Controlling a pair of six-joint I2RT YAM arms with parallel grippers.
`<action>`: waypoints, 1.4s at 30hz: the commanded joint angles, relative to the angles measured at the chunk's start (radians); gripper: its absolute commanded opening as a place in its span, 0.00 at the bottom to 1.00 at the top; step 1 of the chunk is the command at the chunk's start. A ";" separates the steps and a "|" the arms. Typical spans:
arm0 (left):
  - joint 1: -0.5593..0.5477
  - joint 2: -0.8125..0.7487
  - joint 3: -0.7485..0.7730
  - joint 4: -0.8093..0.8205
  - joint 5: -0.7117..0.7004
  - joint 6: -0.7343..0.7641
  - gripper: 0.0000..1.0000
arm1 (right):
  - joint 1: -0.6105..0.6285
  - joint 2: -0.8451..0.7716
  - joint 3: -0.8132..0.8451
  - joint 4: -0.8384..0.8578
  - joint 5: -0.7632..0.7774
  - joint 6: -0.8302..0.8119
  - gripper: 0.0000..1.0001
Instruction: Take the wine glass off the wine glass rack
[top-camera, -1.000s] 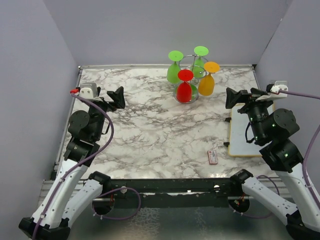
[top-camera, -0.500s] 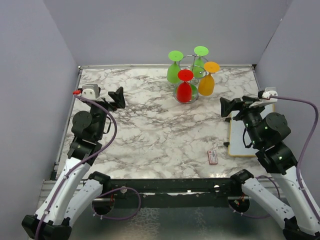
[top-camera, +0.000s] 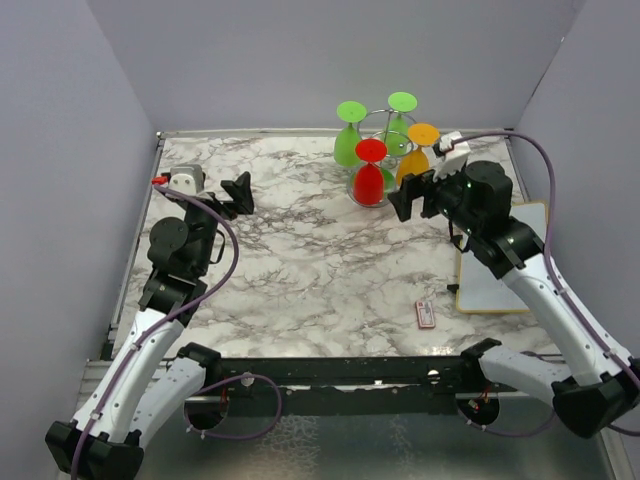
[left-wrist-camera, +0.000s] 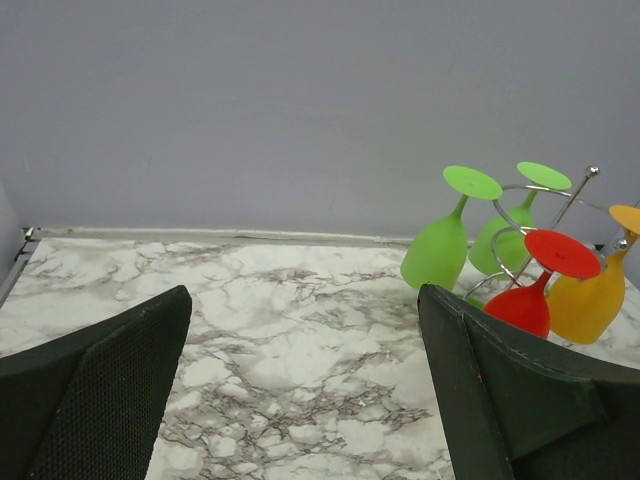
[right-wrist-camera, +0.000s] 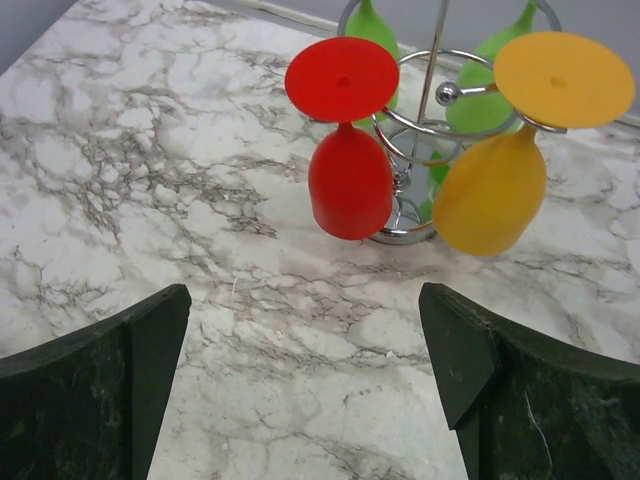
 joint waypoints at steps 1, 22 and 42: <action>-0.008 0.003 -0.010 0.045 0.029 -0.008 0.98 | 0.006 0.104 0.159 -0.071 -0.087 -0.048 1.00; -0.022 0.043 -0.007 0.034 0.010 -0.022 0.95 | 0.186 0.669 0.816 -0.481 0.272 -0.405 0.83; -0.025 0.086 -0.006 0.030 0.013 -0.027 0.95 | 0.219 0.776 0.748 -0.343 0.391 -0.699 0.57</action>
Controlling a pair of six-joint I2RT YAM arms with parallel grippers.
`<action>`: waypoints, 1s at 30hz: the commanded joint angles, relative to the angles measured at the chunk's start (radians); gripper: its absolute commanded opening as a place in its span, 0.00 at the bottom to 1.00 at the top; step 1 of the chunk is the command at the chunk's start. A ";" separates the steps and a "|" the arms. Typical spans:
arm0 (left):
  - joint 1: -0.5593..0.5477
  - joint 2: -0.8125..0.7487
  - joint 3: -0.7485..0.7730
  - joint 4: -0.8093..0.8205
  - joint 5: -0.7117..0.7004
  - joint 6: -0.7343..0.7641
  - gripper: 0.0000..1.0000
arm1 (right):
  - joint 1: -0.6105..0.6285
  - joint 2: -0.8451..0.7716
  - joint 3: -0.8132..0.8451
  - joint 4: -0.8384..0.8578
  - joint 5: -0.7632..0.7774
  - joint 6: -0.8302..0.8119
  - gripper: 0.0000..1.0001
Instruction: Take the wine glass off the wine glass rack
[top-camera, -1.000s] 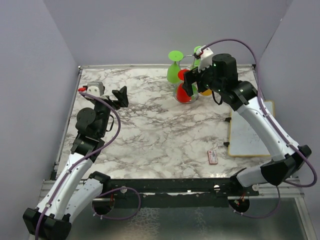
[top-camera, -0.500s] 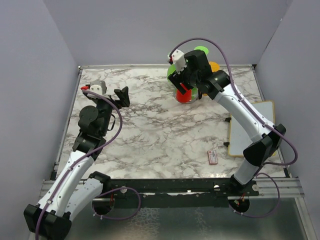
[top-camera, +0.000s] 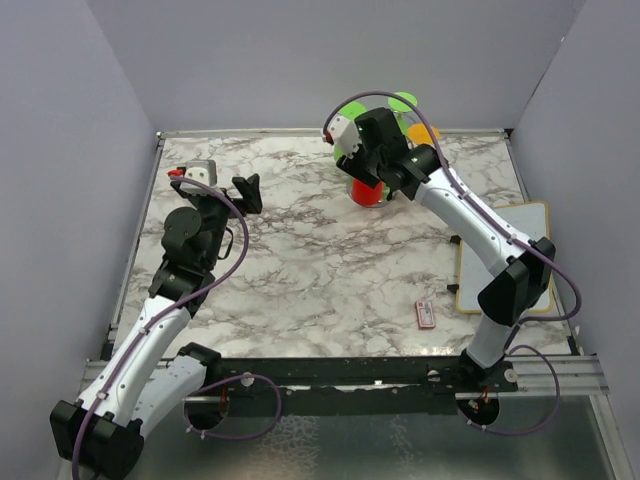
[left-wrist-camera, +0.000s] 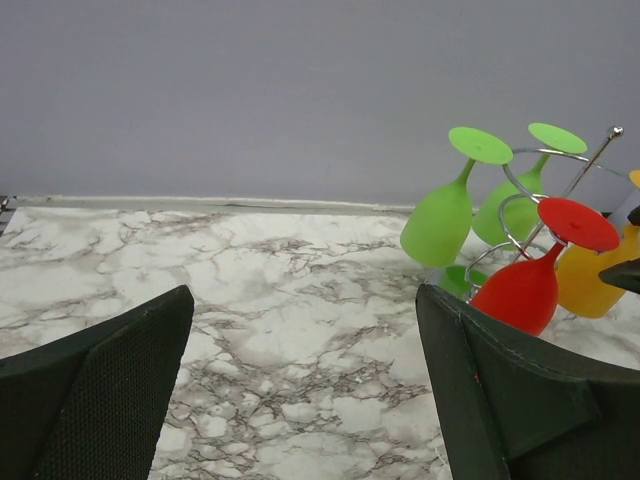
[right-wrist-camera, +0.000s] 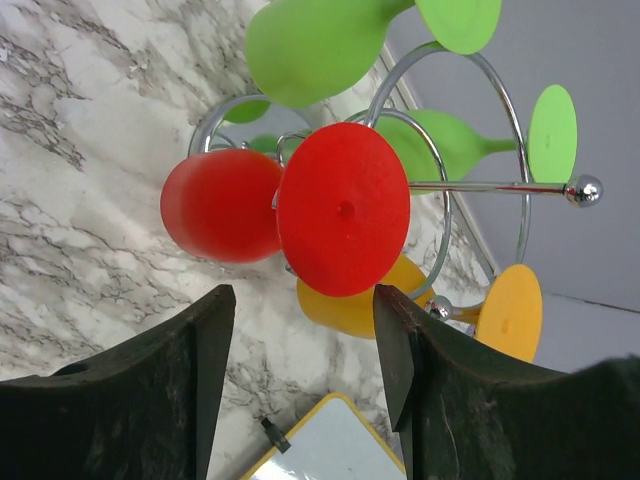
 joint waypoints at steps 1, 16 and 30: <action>-0.004 -0.003 -0.001 0.018 0.008 -0.008 0.95 | 0.008 0.024 -0.022 0.085 0.043 -0.066 0.56; -0.008 -0.004 0.002 0.014 -0.001 -0.004 0.95 | 0.009 0.078 -0.015 0.166 0.108 -0.099 0.45; -0.010 -0.007 0.002 0.013 -0.004 -0.002 0.95 | 0.009 0.068 -0.003 0.176 0.105 -0.101 0.42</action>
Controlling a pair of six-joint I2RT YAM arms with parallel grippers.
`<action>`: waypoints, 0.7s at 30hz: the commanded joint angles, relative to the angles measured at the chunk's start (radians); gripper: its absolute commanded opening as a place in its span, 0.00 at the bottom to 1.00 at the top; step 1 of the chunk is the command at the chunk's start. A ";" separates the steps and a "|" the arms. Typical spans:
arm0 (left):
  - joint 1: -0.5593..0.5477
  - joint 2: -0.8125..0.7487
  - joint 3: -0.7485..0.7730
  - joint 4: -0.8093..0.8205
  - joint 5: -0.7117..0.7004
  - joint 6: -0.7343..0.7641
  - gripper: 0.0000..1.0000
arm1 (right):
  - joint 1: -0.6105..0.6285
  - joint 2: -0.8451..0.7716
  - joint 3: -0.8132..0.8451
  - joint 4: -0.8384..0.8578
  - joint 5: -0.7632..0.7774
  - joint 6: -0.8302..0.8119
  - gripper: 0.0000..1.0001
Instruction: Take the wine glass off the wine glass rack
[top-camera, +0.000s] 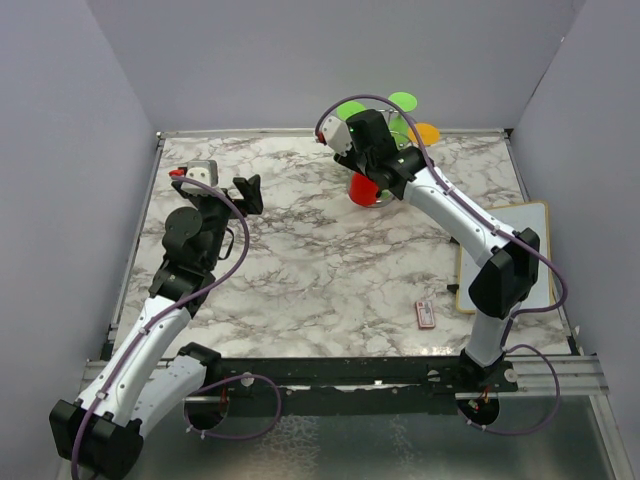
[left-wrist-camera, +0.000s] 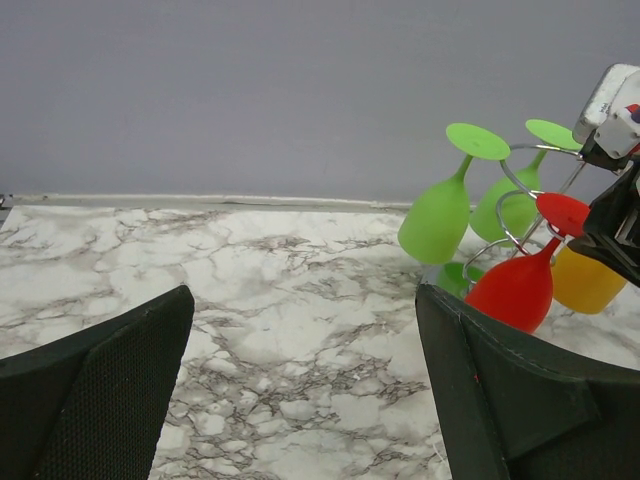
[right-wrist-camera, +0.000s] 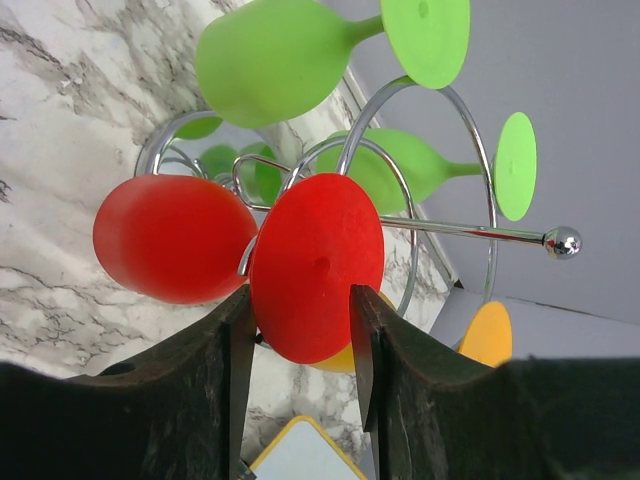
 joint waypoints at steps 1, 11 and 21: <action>-0.006 -0.008 0.002 0.018 -0.003 -0.002 0.95 | 0.007 -0.012 0.017 0.034 0.014 -0.001 0.41; -0.007 -0.009 0.002 0.018 -0.003 -0.002 0.95 | 0.009 -0.020 0.021 0.034 0.008 -0.001 0.33; -0.008 -0.008 0.002 0.019 -0.003 -0.002 0.95 | 0.022 -0.008 0.035 0.031 0.015 0.002 0.35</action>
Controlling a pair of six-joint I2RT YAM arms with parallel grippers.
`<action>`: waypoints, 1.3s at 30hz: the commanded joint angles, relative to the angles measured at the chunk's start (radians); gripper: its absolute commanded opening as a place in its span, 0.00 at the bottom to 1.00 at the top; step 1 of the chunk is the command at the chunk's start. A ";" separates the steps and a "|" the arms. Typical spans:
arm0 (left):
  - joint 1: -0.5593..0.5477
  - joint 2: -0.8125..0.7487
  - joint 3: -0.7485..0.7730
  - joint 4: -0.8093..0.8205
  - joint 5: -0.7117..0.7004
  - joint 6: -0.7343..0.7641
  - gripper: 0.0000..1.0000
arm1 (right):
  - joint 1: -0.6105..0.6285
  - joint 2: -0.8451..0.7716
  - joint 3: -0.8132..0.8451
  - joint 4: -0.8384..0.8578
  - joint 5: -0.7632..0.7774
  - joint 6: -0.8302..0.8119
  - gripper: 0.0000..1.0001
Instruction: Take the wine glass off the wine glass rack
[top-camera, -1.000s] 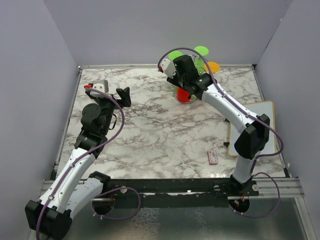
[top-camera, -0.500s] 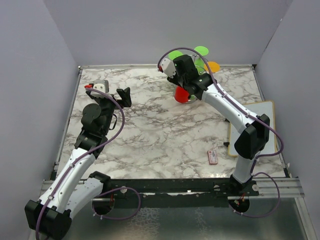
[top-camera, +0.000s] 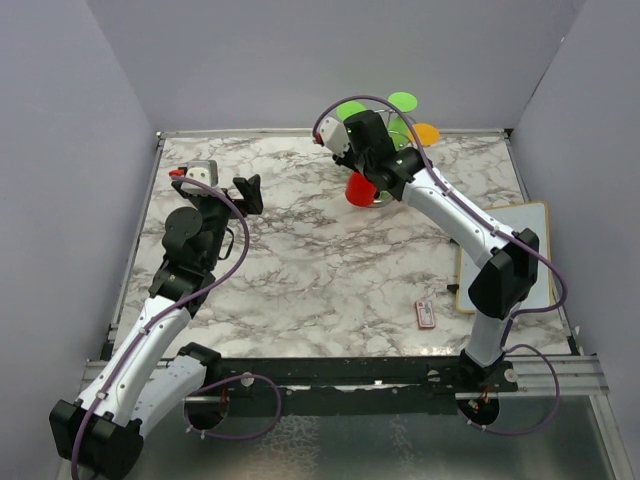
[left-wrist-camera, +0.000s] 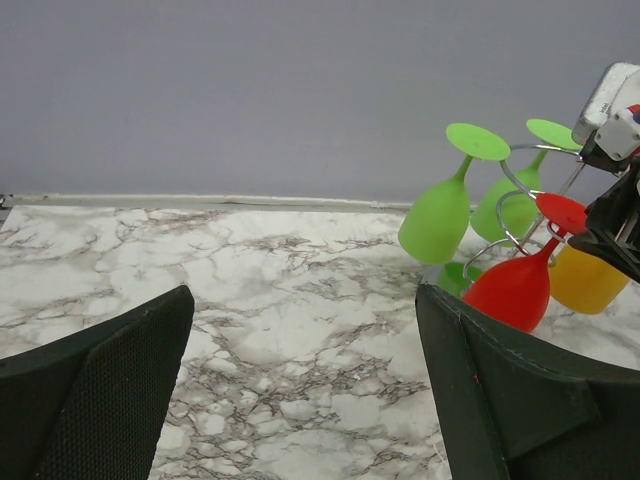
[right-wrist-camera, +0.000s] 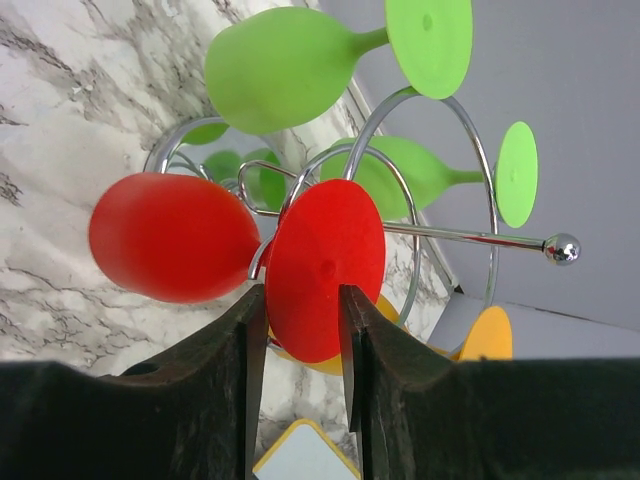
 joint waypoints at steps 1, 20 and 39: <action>-0.005 -0.008 0.001 0.019 -0.004 -0.002 0.95 | 0.011 -0.006 0.035 0.029 0.019 0.001 0.35; -0.009 -0.010 0.001 0.019 -0.007 -0.002 0.95 | 0.021 -0.011 0.038 0.036 0.065 -0.015 0.11; -0.010 -0.007 0.001 0.017 -0.011 -0.004 0.95 | 0.071 -0.067 0.001 0.065 0.144 -0.056 0.01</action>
